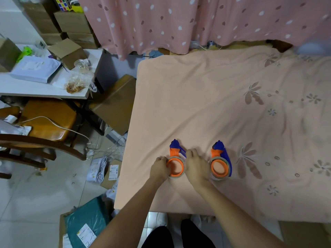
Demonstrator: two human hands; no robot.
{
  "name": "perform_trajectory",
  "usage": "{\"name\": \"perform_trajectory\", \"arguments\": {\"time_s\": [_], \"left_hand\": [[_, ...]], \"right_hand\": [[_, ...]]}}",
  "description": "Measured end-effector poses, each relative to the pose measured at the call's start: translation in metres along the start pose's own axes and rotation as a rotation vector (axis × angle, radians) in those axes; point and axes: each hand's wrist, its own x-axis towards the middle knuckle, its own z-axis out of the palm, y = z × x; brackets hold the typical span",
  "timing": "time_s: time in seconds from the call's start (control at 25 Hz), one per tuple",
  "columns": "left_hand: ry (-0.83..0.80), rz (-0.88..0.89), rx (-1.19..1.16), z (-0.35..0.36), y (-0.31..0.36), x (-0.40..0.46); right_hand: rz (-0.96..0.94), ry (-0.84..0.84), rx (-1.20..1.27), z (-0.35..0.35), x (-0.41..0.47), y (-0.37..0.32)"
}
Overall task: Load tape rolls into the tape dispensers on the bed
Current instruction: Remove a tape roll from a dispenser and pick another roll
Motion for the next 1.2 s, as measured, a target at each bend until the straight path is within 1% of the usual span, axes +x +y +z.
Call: {"name": "perform_trajectory", "arguments": {"time_s": [0.08,0.2,0.28,0.36,0.48,0.6,0.72,0.84,0.88,1.12,1.2], "left_hand": [[0.002,-0.022,-0.021,0.001,0.0,0.0],[0.016,-0.045,-0.054,0.001,0.0,0.0],[0.035,-0.081,-0.085,-0.001,0.001,0.001],[0.053,-0.105,-0.118,0.0,0.001,0.002],[0.078,-0.08,-0.164,-0.003,0.007,-0.005],[0.109,-0.047,-0.157,-0.012,0.015,-0.014],[0.037,-0.057,-0.108,-0.015,0.012,-0.02],[-0.04,-0.1,-0.145,-0.008,0.0,-0.022],[-0.048,-0.109,-0.152,-0.002,-0.004,-0.019],[-0.005,-0.15,-0.199,0.002,0.006,-0.014],[0.015,-0.146,-0.186,0.001,0.01,-0.01]], "right_hand": [[0.018,-0.081,0.041,0.012,-0.012,-0.007],[0.106,-0.22,0.254,0.034,-0.017,-0.008],[0.158,-0.21,0.333,0.034,-0.015,-0.007],[0.147,-0.178,0.309,0.025,-0.012,-0.006],[0.117,-0.115,0.31,0.013,-0.014,-0.002],[0.189,-0.104,0.423,0.018,-0.015,0.003],[0.209,-0.195,0.491,0.01,-0.018,0.002],[0.171,-0.34,0.564,0.015,-0.023,-0.002],[0.175,-0.347,0.574,0.017,-0.024,-0.003],[0.216,-0.196,0.601,0.025,-0.022,-0.001],[0.233,-0.196,0.605,0.024,-0.017,-0.002]]}}
